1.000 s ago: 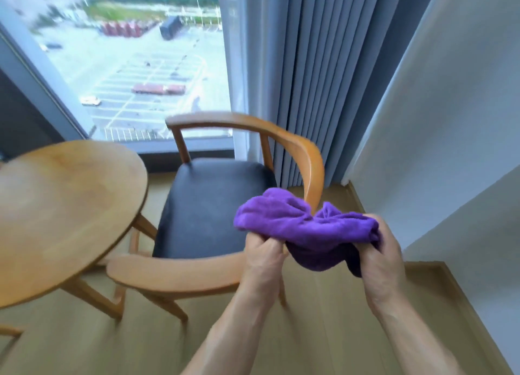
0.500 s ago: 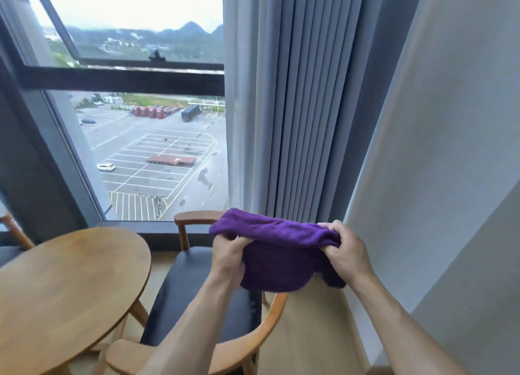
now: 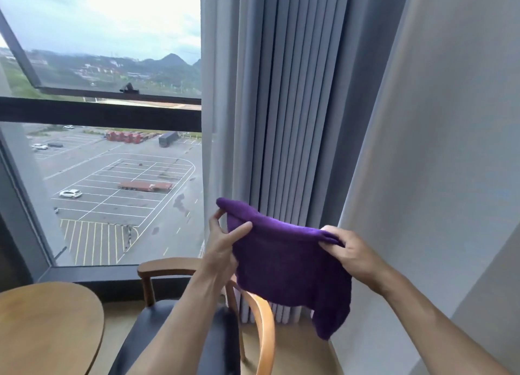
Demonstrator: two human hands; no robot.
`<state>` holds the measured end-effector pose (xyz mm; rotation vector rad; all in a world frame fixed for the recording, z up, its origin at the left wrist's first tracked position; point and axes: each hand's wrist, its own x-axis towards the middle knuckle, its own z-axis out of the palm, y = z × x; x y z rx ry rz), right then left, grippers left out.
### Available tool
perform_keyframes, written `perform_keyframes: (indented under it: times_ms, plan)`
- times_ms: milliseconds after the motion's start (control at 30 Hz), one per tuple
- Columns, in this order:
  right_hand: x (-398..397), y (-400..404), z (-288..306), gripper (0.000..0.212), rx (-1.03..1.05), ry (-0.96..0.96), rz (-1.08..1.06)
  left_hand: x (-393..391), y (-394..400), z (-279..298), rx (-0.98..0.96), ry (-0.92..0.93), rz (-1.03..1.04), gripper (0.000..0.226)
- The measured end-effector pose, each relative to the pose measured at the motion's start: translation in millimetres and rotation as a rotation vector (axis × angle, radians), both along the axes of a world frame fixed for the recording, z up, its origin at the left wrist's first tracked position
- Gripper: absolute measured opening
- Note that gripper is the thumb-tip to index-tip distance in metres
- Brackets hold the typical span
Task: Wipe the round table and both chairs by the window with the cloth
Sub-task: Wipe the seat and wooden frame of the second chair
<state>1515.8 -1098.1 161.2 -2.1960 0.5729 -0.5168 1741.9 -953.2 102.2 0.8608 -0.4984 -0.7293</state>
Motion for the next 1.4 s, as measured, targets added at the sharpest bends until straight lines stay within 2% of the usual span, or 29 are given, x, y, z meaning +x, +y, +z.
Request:
perform_keyframes:
  times_ms: [133, 233, 367, 500, 567, 667, 700, 767, 833, 933, 1033, 1167, 1300, 1400]
  plan:
    - [18.5, -17.9, -13.8, 0.018, -0.127, 0.008, -0.033, 17.8, 5.7, -1.0, 0.199, -0.379, 0.270, 0.088]
    - [31.8, -25.1, -34.7, 0.015, -0.126, 0.044, 0.003, 23.4, 13.1, -15.1, 0.255, -0.585, 0.286, 0.081]
    - [49.4, -36.9, -72.8, 0.009, -0.057, 0.090, 0.034, 25.1, 18.8, -53.0, 0.314, -0.579, 0.319, 0.072]
    - [77.7, -67.3, -130.4, 0.003, 0.052, 0.170, 0.047, 31.0, 2.9, -121.3, 0.481, -0.498, 0.379, 0.067]
    - [93.0, -85.6, -174.8, 0.020, 0.139, 0.237, 0.020, 38.0, -10.2, -167.0, 0.681, -0.467, 0.335, 0.069]
    - [109.1, -96.1, -258.3, 0.064, 0.188, 0.489, 0.007, 42.1, -36.5, -238.4, 1.137, -0.521, 0.118, 0.074]
    - [112.2, -92.2, -286.0, 0.066, 0.250, 0.551, 0.045, 38.1, -46.9, -257.2, 1.181, -0.539, 0.045, 0.068]
    - [118.1, -76.2, -329.4, 0.061, 0.390, 0.586, 0.047, 22.1, -69.9, -283.1, 1.120, -0.515, -0.051, 0.060]
    - [122.7, -58.8, -357.3, 0.060, 0.511, 0.507, -0.101, 4.7, -90.8, -298.7, 1.042, -0.369, -0.076, 0.063]
    - [129.0, -53.4, -382.1, 0.062, 0.510, 0.401, -0.284, -13.3, -109.8, -316.2, 0.979, -0.249, 0.011, 0.062]
    - [131.3, -54.0, -390.4, 0.055, 0.484, 0.322, -0.267, -22.4, -115.4, -328.1, 0.923, -0.234, 0.131, 0.059]
    - [125.4, -43.5, -401.8, 0.053, 0.744, 0.083, -0.272, -31.5, -116.7, -335.1, 0.866, -0.155, 0.132, 0.055]
    - [121.7, -17.7, -413.5, 0.045, 0.974, -0.161, -0.328, -40.1, -107.0, -337.8, 0.972, -0.248, 0.127, 0.055]
    - [107.8, 6.1, -422.4, 0.059, 0.983, -0.230, -0.340, -62.3, -90.7, -335.5, 0.978, -0.387, 0.118, 0.055]
